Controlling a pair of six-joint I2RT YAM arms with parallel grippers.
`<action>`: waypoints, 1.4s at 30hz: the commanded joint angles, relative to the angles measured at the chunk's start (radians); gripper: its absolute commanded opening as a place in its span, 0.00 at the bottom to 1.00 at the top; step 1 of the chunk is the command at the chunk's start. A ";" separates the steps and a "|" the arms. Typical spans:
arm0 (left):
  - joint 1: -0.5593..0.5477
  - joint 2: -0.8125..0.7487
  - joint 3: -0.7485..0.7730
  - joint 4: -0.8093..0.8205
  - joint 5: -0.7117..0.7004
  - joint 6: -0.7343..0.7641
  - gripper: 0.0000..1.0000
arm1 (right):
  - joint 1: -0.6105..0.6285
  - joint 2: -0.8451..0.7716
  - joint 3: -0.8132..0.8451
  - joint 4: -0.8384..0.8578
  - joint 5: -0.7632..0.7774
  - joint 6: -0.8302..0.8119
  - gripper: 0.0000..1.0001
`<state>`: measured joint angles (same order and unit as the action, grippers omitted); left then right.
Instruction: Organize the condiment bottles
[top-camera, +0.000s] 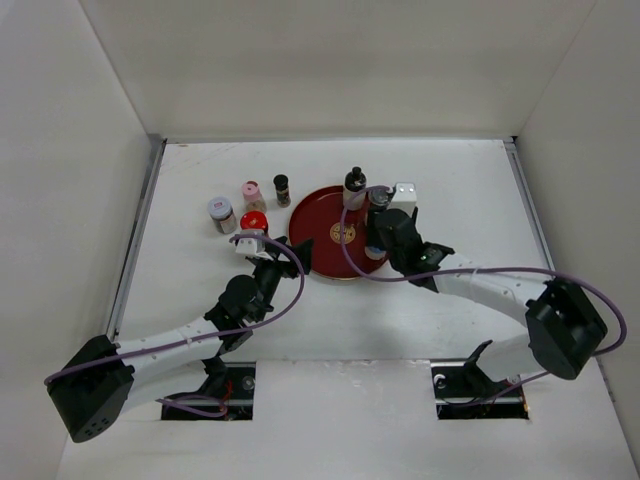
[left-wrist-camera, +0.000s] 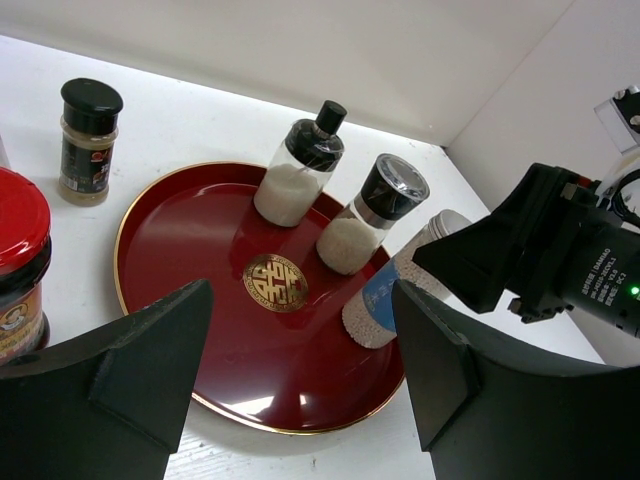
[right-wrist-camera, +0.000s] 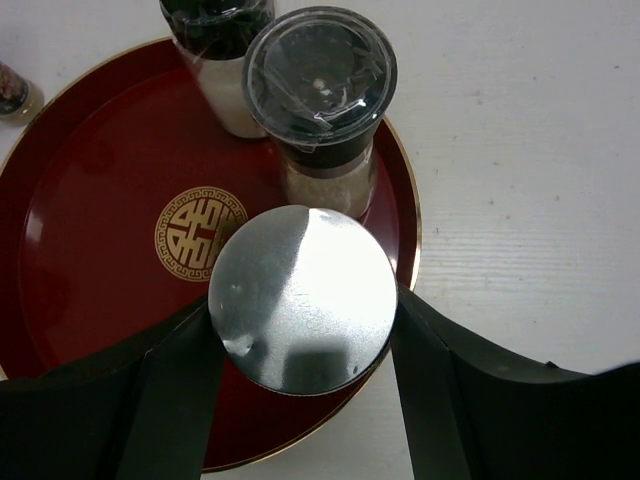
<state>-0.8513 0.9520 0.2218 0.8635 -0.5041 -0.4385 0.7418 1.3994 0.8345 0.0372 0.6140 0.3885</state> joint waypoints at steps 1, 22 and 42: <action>0.005 0.002 -0.002 0.042 0.006 -0.008 0.71 | 0.014 0.009 0.020 0.092 0.036 0.001 0.57; 0.070 -0.101 0.410 -0.694 -0.244 -0.059 0.79 | 0.049 -0.322 -0.093 0.079 -0.017 -0.013 0.93; 0.323 0.258 0.531 -0.879 -0.172 -0.049 0.95 | 0.109 -0.396 -0.239 0.253 -0.097 -0.027 0.94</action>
<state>-0.5488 1.1862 0.6964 -0.0486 -0.7097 -0.4976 0.8261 1.0100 0.5915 0.1913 0.5400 0.3622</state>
